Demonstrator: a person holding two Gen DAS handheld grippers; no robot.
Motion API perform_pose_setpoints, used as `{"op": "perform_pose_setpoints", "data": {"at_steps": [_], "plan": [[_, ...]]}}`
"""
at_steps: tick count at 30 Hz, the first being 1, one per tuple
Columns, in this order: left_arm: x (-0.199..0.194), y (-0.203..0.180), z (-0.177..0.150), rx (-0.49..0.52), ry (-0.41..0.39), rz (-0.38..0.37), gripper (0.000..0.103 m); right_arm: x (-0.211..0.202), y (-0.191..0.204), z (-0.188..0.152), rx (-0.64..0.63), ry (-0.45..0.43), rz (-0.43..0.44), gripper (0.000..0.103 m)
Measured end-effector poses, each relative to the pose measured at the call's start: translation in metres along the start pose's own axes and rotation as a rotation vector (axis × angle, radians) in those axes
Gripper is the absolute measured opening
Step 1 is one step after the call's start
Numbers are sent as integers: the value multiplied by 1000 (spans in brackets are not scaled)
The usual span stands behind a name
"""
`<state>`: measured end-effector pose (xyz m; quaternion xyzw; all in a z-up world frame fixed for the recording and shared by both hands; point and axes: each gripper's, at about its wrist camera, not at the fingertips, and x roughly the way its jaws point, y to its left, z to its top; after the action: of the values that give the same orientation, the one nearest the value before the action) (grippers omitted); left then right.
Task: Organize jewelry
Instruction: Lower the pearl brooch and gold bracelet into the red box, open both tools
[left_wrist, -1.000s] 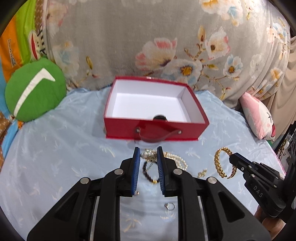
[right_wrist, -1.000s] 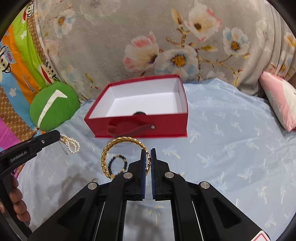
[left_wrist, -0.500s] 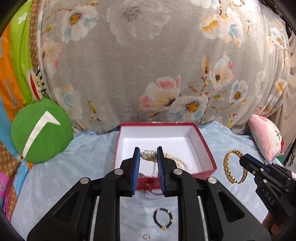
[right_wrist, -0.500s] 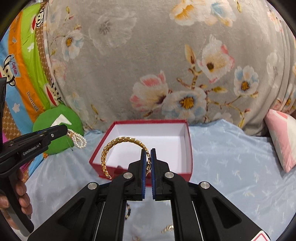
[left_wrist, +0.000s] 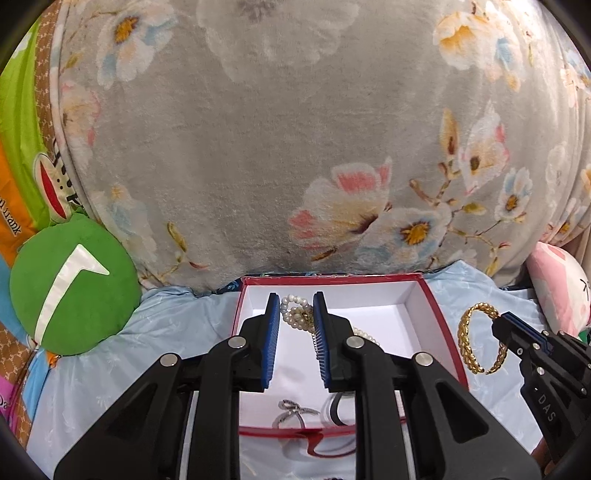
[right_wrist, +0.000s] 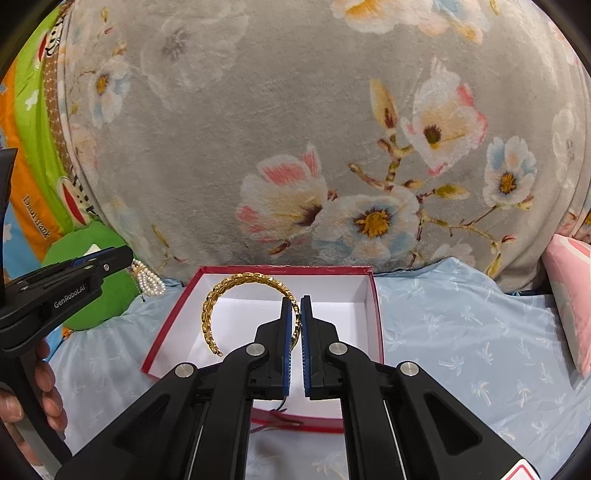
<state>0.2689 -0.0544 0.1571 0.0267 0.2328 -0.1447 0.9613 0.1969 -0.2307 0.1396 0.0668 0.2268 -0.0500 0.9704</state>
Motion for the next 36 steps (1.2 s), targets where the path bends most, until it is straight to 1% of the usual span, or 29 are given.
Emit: {"op": "perform_pose_setpoints", "data": {"at_steps": [7, 12, 17, 23, 25, 27, 28, 29, 30, 31, 32, 34, 36], "plan": [[51, 1, -5, 6, 52, 32, 18, 49, -10, -5, 17, 62, -3, 4], [77, 2, -10, 5, 77, 38, 18, 77, -13, -11, 13, 96, -18, 4], [98, -1, -17, 7, 107, 38, 18, 99, -16, -16, 15, 121, -27, 4], [117, -6, -24, 17, 125, 43, 18, 118, -17, -22, 10, 143, -39, 4], [123, -7, -26, 19, 134, 44, 19, 123, -17, -23, 9, 149, -37, 5], [127, -6, -28, 14, 137, 49, 20, 126, -16, -24, 8, 148, -32, 8], [129, -6, -29, 11, 137, 46, 26, 128, -16, -24, 5, 144, -33, 8], [133, -4, -29, -2, 138, 60, 36, 129, -16, -25, 1, 138, -39, 14], [134, -2, -30, -14, 131, 76, 60, 131, -15, -26, -4, 134, -49, 27], [135, 0, -30, -21, 119, 88, 68, 132, -16, -26, -3, 130, -57, 33], [134, 2, -31, -23, 100, 105, 68, 131, -17, -26, 1, 122, -64, 37], [135, 4, -32, -18, 104, 111, 68, 131, -19, -26, 4, 117, -67, 37], [137, 7, -33, -20, 120, 102, 68, 131, -22, -27, 9, 114, -71, 37]]}}
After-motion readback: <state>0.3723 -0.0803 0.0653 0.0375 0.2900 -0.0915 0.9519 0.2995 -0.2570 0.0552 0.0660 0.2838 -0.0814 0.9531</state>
